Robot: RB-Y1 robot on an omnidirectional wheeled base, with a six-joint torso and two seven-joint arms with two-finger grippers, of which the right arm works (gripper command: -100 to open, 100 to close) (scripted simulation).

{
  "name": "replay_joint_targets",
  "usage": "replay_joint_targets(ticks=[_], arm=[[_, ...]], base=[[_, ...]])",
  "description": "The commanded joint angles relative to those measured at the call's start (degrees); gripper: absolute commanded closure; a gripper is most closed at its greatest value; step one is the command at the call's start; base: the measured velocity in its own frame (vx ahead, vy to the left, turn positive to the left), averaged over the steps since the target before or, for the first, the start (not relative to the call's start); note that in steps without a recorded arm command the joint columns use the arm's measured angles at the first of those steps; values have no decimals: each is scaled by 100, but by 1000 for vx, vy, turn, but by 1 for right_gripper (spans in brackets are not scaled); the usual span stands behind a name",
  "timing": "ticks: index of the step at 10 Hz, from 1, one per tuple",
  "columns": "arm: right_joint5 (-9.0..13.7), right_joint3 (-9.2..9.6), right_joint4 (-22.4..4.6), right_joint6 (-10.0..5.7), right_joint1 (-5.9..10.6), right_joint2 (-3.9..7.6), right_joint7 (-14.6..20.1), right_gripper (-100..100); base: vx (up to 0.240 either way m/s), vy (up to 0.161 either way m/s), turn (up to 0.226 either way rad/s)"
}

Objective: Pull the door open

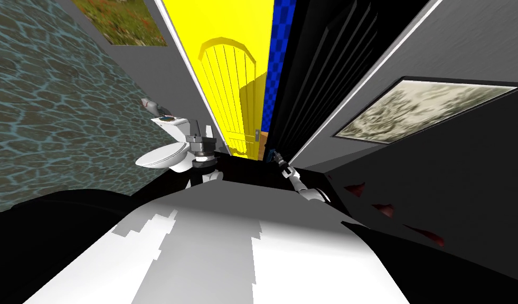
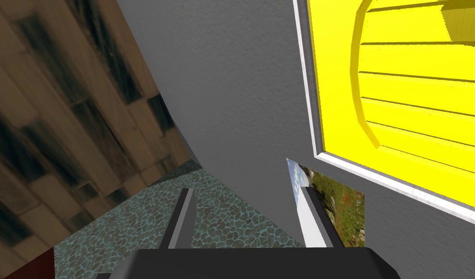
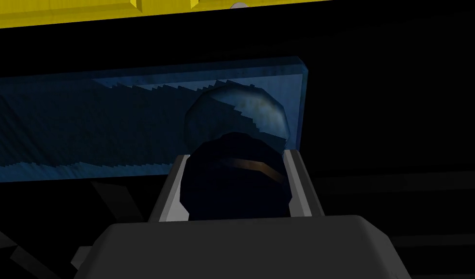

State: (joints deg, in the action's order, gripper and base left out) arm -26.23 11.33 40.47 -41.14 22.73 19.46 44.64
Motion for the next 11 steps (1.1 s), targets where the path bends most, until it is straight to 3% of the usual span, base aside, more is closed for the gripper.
replay_joint_targets(ticks=[1, 4, 11], arm=[[-68, 60, 17, -166, -25, 68, 102, 100], [-216, 190, 53, -529, -80, 218, 325, 100], [-466, 410, 115, -1140, -173, 469, 700, 100]], base=[[-69, -107, 11], [-116, -155, 45], [-82, -123, 18]])
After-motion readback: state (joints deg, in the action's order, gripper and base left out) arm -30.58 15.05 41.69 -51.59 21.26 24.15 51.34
